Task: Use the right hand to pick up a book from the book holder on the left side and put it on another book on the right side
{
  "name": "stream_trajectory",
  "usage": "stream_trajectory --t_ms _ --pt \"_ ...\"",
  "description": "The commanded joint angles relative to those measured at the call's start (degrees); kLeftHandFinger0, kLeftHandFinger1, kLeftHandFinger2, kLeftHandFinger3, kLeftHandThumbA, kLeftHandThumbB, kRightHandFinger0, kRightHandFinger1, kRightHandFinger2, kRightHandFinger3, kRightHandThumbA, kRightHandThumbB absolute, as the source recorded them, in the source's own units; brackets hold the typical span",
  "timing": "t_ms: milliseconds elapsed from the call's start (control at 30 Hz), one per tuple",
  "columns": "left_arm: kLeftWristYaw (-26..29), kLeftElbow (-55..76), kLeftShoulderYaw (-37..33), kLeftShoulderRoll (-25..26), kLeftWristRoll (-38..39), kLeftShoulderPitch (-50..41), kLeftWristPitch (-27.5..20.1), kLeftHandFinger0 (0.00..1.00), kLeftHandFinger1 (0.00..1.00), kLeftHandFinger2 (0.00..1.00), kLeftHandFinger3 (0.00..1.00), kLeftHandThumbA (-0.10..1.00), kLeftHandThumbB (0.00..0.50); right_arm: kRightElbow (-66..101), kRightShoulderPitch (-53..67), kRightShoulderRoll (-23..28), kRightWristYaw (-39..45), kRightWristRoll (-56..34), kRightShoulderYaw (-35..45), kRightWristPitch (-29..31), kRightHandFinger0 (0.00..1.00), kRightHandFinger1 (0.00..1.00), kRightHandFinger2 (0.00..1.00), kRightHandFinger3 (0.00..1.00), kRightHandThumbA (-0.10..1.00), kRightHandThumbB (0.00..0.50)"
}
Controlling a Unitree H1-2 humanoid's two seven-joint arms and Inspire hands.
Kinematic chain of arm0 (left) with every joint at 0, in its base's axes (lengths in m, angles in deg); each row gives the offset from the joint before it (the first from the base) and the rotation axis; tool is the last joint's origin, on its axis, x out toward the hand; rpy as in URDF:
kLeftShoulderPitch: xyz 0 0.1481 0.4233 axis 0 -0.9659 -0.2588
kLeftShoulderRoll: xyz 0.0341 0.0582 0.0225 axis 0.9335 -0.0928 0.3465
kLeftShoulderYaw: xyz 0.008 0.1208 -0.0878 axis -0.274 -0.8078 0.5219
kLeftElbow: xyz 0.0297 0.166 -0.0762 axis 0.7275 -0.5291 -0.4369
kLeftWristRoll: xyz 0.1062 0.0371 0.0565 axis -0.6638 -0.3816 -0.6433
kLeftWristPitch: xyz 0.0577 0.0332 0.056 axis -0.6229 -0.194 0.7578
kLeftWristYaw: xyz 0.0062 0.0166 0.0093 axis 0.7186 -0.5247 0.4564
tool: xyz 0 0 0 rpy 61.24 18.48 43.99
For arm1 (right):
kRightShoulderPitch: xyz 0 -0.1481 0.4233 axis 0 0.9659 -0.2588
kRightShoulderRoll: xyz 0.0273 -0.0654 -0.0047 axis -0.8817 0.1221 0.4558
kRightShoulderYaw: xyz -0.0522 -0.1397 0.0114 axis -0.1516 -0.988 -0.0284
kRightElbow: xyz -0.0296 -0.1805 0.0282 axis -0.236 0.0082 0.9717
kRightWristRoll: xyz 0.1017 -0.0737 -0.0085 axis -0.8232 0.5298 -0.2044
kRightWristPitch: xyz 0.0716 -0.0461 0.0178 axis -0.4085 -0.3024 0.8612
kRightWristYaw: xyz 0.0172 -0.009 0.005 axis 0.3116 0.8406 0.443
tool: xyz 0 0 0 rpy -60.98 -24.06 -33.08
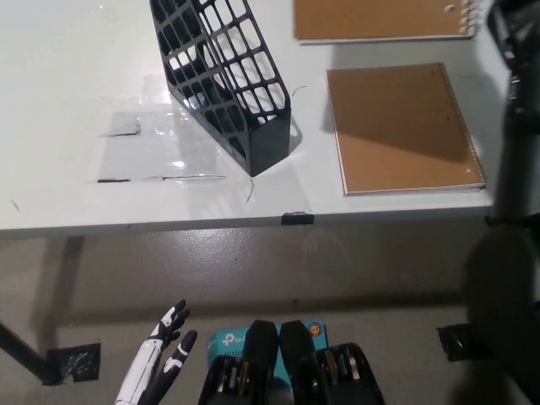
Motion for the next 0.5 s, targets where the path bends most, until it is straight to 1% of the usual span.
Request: stream_trajectory --t_ms 0,100,133,167,200,233,333,367,400,433,467 --pt "0.6 0.9 0.3 0.2 0.3 -0.6 -1.8 1.00 1.00 1.00 1.00 0.94 0.159 1.1 -3.0 2.5 0.6 -5.7 -1.3 -0.1 0.00 0.35 0.69 1.00 -0.10 0.063" --pt "0.6 0.6 0.4 0.0 0.9 -0.8 -2.2 1.00 1.00 1.00 1.00 0.95 0.163 -1.9 -2.0 3.5 2.1 -4.4 -1.4 -0.1 0.00 0.33 0.68 1.00 -0.10 0.060" --pt "0.6 0.5 0.5 0.0 1.0 -0.8 -2.5 1.00 1.00 1.00 1.00 0.95 0.164 -3.2 -1.9 3.4 1.6 -4.0 -0.2 -0.1 0.00 0.33 0.69 1.00 -0.10 0.070" --pt "0.7 0.6 0.4 0.0 0.9 -0.9 -2.5 1.00 1.00 1.00 1.00 0.95 0.162 -4.2 -1.8 3.8 2.0 -3.8 -0.3 -0.1 0.00 0.33 0.69 1.00 -0.10 0.062" --pt "0.7 0.6 0.5 -0.1 1.0 -0.8 -2.4 1.00 1.00 1.00 1.00 0.95 0.161 -5.6 -1.7 4.0 1.7 -3.6 -0.1 -0.1 0.00 0.33 0.69 1.00 -0.10 0.074" --pt "0.4 0.6 0.5 -0.1 1.3 -0.8 -2.1 1.00 1.00 1.00 1.00 0.95 0.161 -7.8 -1.4 4.5 3.0 -1.8 -0.8 0.1 0.00 0.31 0.67 1.00 -0.10 0.063" --pt "0.6 0.7 0.3 -0.1 0.8 -0.5 -2.1 1.00 1.00 1.00 1.00 0.94 0.153 -12.0 -1.2 5.1 4.1 -0.1 -1.8 1.5 0.00 0.29 0.65 1.00 -0.10 0.051" --pt "0.6 0.5 0.2 -0.1 0.7 -0.3 -2.4 1.00 1.00 1.00 1.00 0.94 0.151 -14.0 -1.0 4.9 3.7 1.0 -2.2 3.0 0.00 0.26 0.64 1.00 -0.10 0.063" --pt "0.6 0.5 0.2 -0.1 0.7 -0.4 -2.3 1.00 1.00 1.00 1.00 0.94 0.154 -15.2 -0.9 4.7 3.3 1.5 -2.3 3.9 0.00 0.23 0.63 1.00 -0.10 0.062" --pt "0.5 0.6 0.2 -0.2 0.9 -0.5 -2.3 1.00 1.00 1.00 1.00 0.94 0.154 -16.3 -0.7 4.6 3.9 1.5 -2.3 4.5 0.00 0.22 0.62 1.00 -0.10 0.046" --pt "0.6 0.7 0.2 -0.3 0.9 -0.7 -2.5 1.00 1.00 1.00 1.00 0.94 0.154 -17.7 -0.3 4.2 3.7 2.2 -2.4 5.9 0.00 0.22 0.64 1.00 -0.10 0.058"
